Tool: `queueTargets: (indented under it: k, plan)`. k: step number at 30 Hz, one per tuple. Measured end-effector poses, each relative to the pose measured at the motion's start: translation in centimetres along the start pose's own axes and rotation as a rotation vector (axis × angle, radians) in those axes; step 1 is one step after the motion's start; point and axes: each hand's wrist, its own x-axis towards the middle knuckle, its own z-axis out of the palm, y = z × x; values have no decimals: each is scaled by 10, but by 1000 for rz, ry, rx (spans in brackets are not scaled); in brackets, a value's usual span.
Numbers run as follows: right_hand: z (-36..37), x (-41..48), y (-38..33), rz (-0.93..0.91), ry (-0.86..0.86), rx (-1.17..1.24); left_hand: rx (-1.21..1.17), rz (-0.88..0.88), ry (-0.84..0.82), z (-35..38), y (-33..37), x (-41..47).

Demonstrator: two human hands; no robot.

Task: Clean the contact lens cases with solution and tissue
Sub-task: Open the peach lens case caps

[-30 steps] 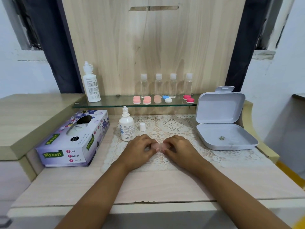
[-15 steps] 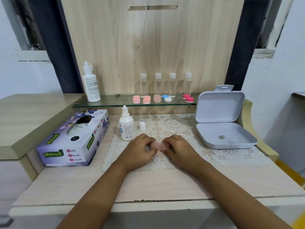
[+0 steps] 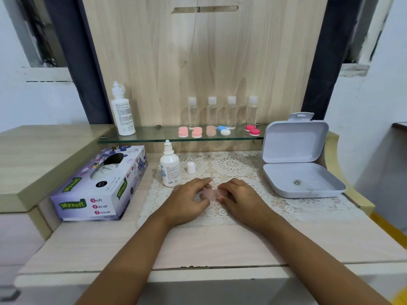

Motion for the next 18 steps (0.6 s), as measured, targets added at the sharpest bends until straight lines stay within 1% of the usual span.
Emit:
queueTargets:
  k: [3, 9, 14, 18]
  plan:
    - [-1, 0, -1, -2, -5, 0, -45, 11, -11, -1, -1, -1]
    - [-1, 0, -1, 9, 0, -2, -58, -1, 44, 0, -2, 2]
    - [0, 0, 0, -2, 8, -9, -95, -44, 121, 0, -1, 6]
    - [-1, -1, -1, -7, 15, -7, -137, -138, 147, -4, -1, 11]
